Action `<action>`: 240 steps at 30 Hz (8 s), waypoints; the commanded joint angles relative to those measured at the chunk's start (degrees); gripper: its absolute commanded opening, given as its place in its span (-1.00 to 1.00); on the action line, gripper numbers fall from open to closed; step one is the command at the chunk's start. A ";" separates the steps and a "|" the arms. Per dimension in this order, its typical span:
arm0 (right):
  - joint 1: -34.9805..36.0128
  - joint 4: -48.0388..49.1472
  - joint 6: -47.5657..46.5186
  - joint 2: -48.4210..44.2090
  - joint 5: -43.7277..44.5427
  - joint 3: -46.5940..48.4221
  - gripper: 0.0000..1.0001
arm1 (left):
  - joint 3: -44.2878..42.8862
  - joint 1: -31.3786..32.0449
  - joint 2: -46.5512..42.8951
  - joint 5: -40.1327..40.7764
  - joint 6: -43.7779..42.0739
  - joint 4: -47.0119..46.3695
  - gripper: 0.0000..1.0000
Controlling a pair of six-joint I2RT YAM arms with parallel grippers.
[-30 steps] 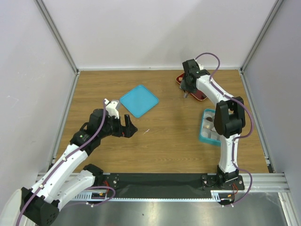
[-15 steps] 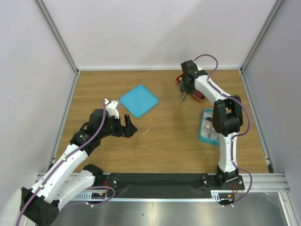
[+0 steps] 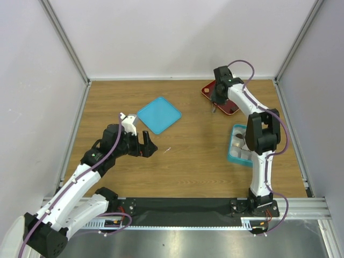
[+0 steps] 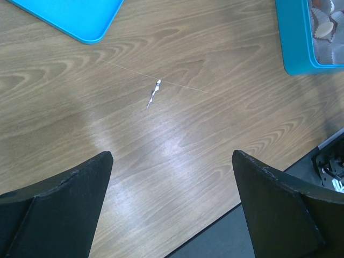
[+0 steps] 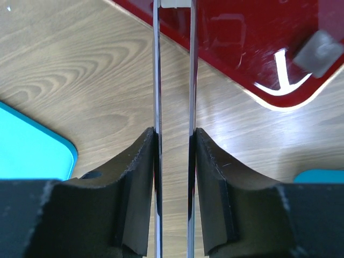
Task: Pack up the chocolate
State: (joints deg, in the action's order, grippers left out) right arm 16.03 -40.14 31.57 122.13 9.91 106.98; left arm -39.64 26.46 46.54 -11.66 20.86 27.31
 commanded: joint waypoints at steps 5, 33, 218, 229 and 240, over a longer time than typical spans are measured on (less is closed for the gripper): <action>-3.02 -3.71 -5.20 -8.39 -2.96 3.76 -0.30 | -1.85 -0.18 0.04 -2.22 -1.17 -2.00 1.00; -5.57 -28.59 -4.33 -59.80 -8.33 -36.31 -0.29 | -1.49 -0.35 -0.31 -7.85 -0.91 -4.02 0.99; -8.56 -33.78 -3.36 -68.68 -3.50 -45.98 -0.14 | -1.41 -0.79 1.09 -9.78 -0.65 -4.37 1.00; -8.21 -32.11 -2.75 -67.37 -3.15 -47.30 -0.10 | -1.41 -0.79 0.92 -9.52 -0.82 -4.02 0.99; -6.80 -32.46 -1.95 -66.32 -1.74 -47.56 -0.06 | -1.41 -0.79 0.65 -9.34 -0.82 -3.93 1.00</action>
State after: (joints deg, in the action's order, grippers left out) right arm 8.75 -72.99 28.49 55.68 6.52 59.22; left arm -39.66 26.17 48.21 -20.18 20.88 24.62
